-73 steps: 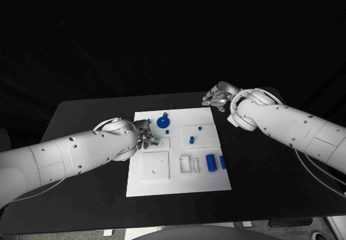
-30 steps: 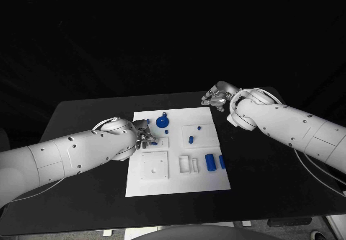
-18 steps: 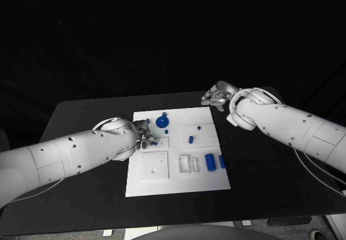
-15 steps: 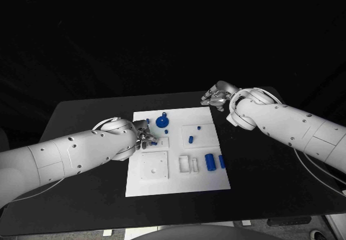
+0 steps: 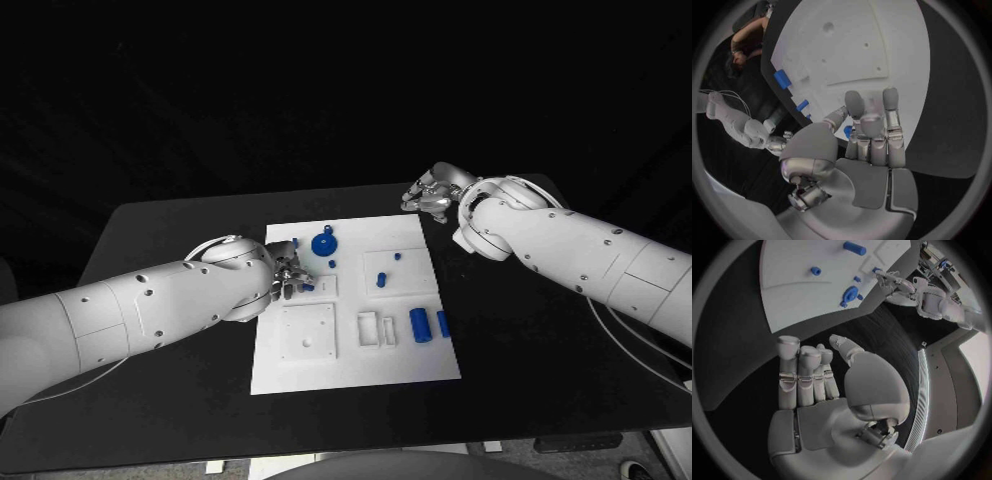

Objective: Assemble the parts on the task board

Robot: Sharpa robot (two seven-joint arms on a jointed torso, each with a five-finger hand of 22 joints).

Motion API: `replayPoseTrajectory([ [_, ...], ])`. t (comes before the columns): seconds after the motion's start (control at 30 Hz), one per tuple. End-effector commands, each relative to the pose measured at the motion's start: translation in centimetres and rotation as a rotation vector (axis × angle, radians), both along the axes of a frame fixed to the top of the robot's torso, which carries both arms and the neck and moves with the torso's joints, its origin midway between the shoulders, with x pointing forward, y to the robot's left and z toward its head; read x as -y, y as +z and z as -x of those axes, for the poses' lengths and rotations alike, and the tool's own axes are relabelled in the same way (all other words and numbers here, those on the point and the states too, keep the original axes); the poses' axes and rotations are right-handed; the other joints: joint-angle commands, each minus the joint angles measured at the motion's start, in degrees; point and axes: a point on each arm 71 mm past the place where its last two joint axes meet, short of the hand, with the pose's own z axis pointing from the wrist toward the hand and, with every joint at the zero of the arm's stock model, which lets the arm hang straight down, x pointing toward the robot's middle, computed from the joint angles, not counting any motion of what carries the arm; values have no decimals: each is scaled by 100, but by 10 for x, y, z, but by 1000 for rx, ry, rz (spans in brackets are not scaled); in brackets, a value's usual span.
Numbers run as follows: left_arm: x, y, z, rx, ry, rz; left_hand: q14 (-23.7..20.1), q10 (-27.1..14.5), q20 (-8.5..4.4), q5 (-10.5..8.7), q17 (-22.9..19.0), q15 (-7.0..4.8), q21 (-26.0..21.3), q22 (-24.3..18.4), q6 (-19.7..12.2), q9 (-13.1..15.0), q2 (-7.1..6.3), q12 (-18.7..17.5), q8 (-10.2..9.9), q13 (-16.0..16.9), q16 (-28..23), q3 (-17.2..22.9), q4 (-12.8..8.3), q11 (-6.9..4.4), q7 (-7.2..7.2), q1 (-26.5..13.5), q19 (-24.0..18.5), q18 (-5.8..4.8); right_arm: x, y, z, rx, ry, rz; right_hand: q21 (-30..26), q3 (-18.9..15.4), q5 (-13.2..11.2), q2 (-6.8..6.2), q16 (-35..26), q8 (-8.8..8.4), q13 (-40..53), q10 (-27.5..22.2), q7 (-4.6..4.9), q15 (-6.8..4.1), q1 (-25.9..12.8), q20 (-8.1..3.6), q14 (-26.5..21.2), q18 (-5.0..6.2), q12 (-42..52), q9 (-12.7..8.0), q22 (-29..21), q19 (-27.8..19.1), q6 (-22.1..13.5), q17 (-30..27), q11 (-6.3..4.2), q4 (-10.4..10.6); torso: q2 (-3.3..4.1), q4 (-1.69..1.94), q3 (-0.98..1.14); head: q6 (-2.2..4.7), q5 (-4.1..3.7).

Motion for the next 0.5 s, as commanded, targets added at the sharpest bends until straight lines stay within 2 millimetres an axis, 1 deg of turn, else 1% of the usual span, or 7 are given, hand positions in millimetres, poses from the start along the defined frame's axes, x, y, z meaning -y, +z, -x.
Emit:
replayPoseTrajectory([
  [0.03, 3, -6, 4, -28, -20, -13, 4, 94, 14, -65, -3, -48, 24, 94, 1342, 7, -86, 19, 21, -16, -7, -90, 110, -161, -767, -49, 15, 17, -1, 0, 0, 0, 8, -3, -21, 21, 21, 8, -20, 24, -6, -45, 9, 11, -57, 4, -5, 32, -38, -2, 420, 272, -9, -5, -5, -19, -2, 3, 1, 2, -7],
  [0.17, 3, -5, 3, -26, -16, -13, 3, 94, 7, -204, -20, -53, 19, 93, 1342, 9, -164, 17, 21, -26, -16, -200, 249, -165, -771, -119, 23, 8, -1, 0, 0, 0, 8, -3, -21, 21, 21, 8, -20, 24, -6, -45, 9, 11, -57, 4, -5, 32, -38, -2, 420, 272, -9, -5, -5, -19, 0, 2, 1, 8, -12],
  [0.27, 3, -5, 3, -25, -13, -13, 2, 94, 3, -239, -26, -55, 15, 94, 1341, 11, -203, 18, 21, -34, -20, -252, 330, -166, -771, -153, 28, 4, -1, 0, 0, 0, 8, -3, -21, 21, 21, 8, -20, 24, -6, -45, 9, 11, -57, 4, -5, 32, -38, -2, 420, 272, -9, -5, -5, -19, 0, -1, 0, 8, -10],
  [0.5, 2, -5, 2, -22, -8, -11, -2, 95, -2, -271, -47, -59, 7, 92, 1334, 13, -267, 13, 20, -44, -32, -302, 393, -169, -773, -194, 31, 1, -1, 0, 0, -1, 8, -3, -17, 26, 22, 4, -20, 24, -7, -44, 8, 11, -56, 4, -4, 31, -38, -1, 422, 273, -4, -6, -5, -26, -1, -2, -1, 10, -13],
])
